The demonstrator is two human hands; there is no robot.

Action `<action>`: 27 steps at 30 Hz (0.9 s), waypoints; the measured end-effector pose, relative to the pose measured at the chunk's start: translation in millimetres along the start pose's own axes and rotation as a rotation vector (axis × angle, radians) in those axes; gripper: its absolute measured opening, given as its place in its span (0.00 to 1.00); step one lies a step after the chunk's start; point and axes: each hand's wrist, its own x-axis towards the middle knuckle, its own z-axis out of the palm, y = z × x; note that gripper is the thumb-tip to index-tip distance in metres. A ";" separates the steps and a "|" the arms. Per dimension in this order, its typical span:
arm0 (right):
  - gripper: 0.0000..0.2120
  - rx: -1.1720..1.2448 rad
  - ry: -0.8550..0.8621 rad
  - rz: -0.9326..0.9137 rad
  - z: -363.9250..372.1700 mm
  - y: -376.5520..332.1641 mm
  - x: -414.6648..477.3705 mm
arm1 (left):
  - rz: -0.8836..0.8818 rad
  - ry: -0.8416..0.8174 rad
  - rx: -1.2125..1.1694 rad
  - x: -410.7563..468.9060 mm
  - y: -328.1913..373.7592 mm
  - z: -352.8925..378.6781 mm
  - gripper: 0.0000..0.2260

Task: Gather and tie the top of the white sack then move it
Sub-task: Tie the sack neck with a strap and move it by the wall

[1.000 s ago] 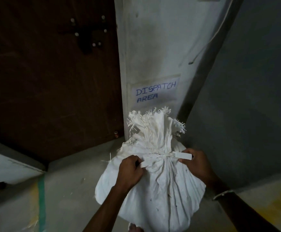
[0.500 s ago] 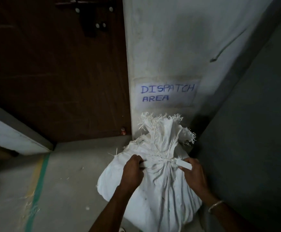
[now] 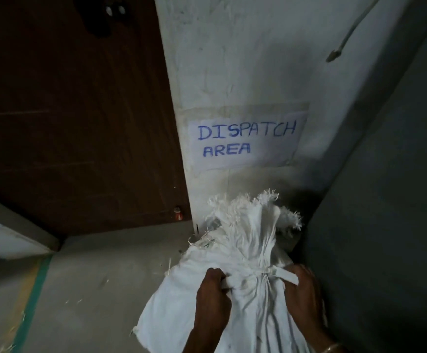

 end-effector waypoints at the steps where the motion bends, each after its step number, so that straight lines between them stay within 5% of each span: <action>1: 0.13 0.037 0.006 -0.011 -7.3 -3.9 1.7 | 0.006 0.017 -0.005 -1.9 7.2 -5.2 0.14; 9: 0.16 0.110 0.079 -0.050 -37.2 -19.1 4.0 | -0.016 0.089 -0.011 -16.9 39.9 -19.6 0.19; 19: 0.24 0.022 -0.054 0.004 -9.4 8.4 -10.9 | -0.157 -0.033 0.101 -35.7 11.9 0.8 0.21; 27: 0.26 -0.036 -0.127 -0.012 -19.1 9.4 -8.1 | -0.161 -0.165 0.216 -36.0 17.9 -8.6 0.11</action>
